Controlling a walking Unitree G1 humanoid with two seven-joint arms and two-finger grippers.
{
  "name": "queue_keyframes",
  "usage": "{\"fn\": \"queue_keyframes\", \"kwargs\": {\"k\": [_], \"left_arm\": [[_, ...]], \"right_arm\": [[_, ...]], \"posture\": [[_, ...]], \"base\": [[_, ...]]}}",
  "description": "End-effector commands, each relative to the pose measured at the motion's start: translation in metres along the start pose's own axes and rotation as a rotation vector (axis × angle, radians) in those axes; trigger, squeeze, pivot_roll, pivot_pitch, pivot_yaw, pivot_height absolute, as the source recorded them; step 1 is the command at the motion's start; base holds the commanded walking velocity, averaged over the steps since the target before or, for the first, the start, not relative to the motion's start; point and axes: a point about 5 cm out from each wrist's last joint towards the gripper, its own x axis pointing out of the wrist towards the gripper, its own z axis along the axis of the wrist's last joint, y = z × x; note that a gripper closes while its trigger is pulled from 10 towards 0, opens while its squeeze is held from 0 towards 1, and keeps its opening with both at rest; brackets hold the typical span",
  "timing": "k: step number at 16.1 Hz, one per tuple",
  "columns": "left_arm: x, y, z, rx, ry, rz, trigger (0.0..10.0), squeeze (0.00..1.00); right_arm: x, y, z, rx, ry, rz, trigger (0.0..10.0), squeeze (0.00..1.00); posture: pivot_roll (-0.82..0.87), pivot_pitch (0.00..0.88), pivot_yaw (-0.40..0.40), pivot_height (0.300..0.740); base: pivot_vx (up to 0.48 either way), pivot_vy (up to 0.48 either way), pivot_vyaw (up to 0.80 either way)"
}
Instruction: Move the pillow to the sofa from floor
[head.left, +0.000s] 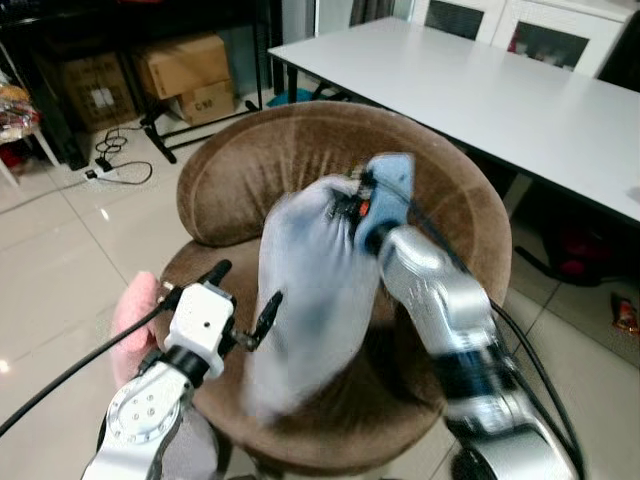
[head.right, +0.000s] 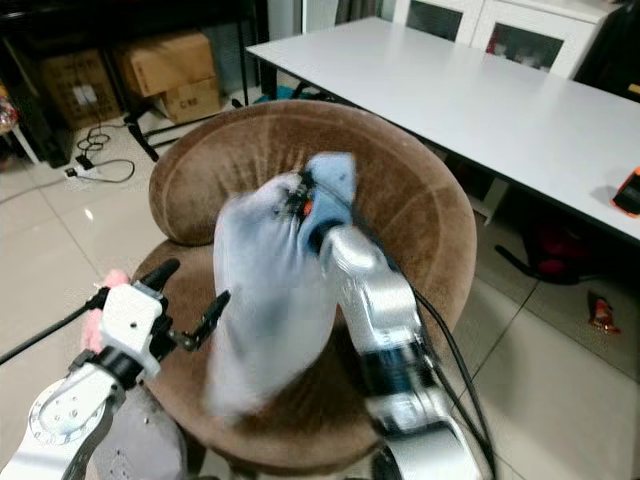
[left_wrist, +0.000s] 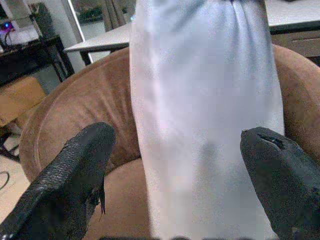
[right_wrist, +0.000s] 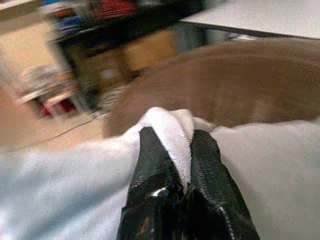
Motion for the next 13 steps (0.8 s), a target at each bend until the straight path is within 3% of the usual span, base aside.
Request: {"fn": "queue_keyframes", "kwargs": {"k": [1, 2, 3, 4, 5, 6, 9, 11, 12, 13], "left_arm": [[-0.003, -0.002, 0.002, 0.009, 0.007, -0.016, 10.0, 0.0], [-0.004, -0.002, 0.001, 0.007, 0.011, -0.016, 10.0, 0.0], [-0.005, -0.002, 0.001, 0.006, 0.013, -0.016, 10.0, 0.0], [-0.006, -0.002, 0.0, 0.004, 0.02, -0.017, 10.0, 0.0], [-0.006, -0.002, 0.0, 0.003, 0.021, -0.017, 10.0, 0.0], [-0.006, -0.001, -0.001, 0.005, 0.026, -0.022, 10.0, 0.0], [-0.005, 0.0, -0.001, 0.007, 0.034, -0.046, 10.0, 0.0], [-0.006, -0.006, -0.005, -0.025, 0.068, -0.15, 10.0, 0.0], [-0.007, -0.008, -0.006, -0.027, 0.082, -0.19, 10.0, 0.0], [-0.008, -0.007, -0.006, -0.023, 0.084, -0.197, 10.0, 0.0]], "right_arm": [[0.006, -0.021, 0.005, 0.152, 0.004, -0.189, 10.0, 0.0], [0.008, -0.032, 0.004, 0.287, 0.027, -0.305, 10.0, 0.0], [0.009, -0.036, 0.004, 0.328, 0.036, -0.336, 10.0, 0.0], [0.01, -0.049, 0.002, 0.391, 0.066, -0.462, 10.0, 0.0], [0.01, -0.053, 0.0, 0.401, 0.088, -0.498, 10.0, 0.0], [0.01, -0.061, -0.013, 0.436, 0.164, -0.61, 10.0, 0.0], [0.012, -0.067, -0.025, 0.497, 0.22, -0.705, 10.0, 0.0], [0.014, -0.068, -0.027, 0.561, 0.237, -0.762, 10.0, 0.0], [0.015, -0.067, -0.026, 0.567, 0.234, -0.77, 10.0, 0.38], [0.018, -0.062, -0.022, 0.615, 0.204, -0.721, 10.0, 1.0]], "posture": [[-0.01, 0.003, -0.049, 0.74], [0.0, 0.004, -0.054, 0.74], [0.0, 0.004, -0.054, 0.74], [0.0, 0.003, -0.055, 0.74], [0.0, 0.003, -0.055, 0.74], [0.0, 0.003, -0.053, 0.74], [0.0, 0.001, -0.05, 0.74], [0.0, 0.0, -0.052, 0.74], [0.0, 0.0, -0.051, 0.74], [0.0, 0.0, -0.05, 0.74]], "base": [[0.0, 0.0, 0.0], [0.0, 0.0, 0.0], [0.0, 0.0, 0.0], [0.0, 0.0, 0.0], [0.0, 0.0, 0.0], [0.0, 0.0, 0.0], [0.0, 0.0, 0.0], [0.0, 0.0, 0.0], [0.0, 0.0, 0.0], [0.0, 0.0, 0.0]]}}
